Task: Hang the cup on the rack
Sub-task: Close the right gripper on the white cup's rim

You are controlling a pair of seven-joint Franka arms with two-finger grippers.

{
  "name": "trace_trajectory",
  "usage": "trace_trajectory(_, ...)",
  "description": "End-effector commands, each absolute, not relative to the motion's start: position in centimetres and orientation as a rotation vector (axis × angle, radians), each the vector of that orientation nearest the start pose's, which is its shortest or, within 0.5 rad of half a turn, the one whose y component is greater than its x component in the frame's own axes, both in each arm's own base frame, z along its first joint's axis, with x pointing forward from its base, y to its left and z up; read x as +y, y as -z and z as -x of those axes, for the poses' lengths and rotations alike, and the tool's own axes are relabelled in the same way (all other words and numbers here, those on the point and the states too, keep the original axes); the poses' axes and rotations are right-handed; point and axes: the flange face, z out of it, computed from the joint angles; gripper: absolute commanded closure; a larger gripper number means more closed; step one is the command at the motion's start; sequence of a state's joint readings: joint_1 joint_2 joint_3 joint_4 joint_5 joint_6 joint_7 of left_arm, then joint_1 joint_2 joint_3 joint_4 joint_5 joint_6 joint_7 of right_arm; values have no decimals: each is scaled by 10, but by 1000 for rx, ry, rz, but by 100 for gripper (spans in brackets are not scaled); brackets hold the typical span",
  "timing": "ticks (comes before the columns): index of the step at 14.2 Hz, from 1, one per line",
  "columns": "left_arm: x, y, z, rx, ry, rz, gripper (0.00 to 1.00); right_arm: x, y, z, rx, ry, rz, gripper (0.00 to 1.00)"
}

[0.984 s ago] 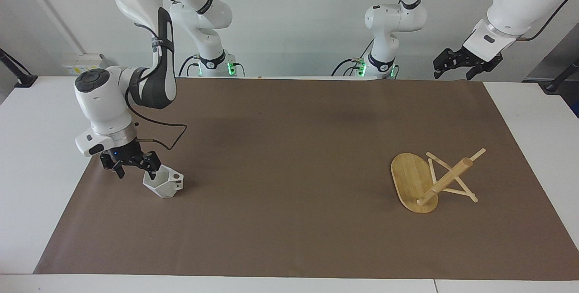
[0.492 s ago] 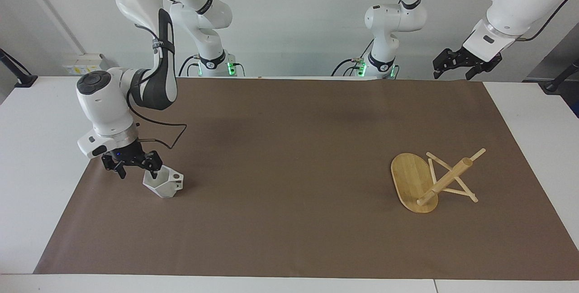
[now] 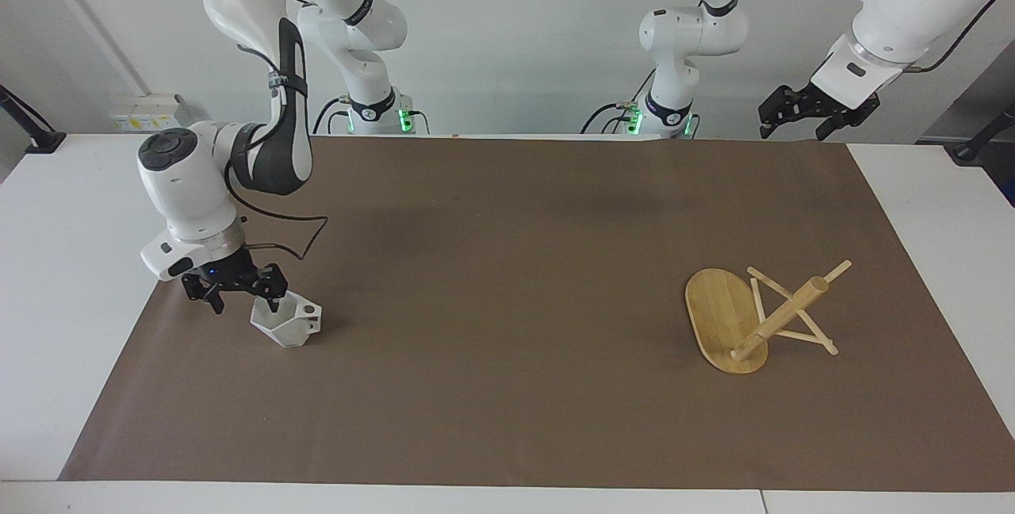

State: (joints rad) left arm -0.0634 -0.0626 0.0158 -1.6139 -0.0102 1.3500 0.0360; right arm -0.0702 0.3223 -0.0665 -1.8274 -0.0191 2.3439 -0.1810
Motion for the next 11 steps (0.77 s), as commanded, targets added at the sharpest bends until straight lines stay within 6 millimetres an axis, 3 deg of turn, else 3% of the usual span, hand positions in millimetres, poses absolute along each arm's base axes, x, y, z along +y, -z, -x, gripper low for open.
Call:
trace_trajectory(1,-23,-622,-502,145,-325,3146,0,-88,-374,-643,-124,317,3190,14)
trace_trajectory(6,-23,-621,-502,145,-330,3146,0,-87,-373,-642,-123,307,3190,45)
trace_trajectory(11,-23,-622,-502,145,-325,3146,0,-87,-373,-642,-126,305,3190,65)
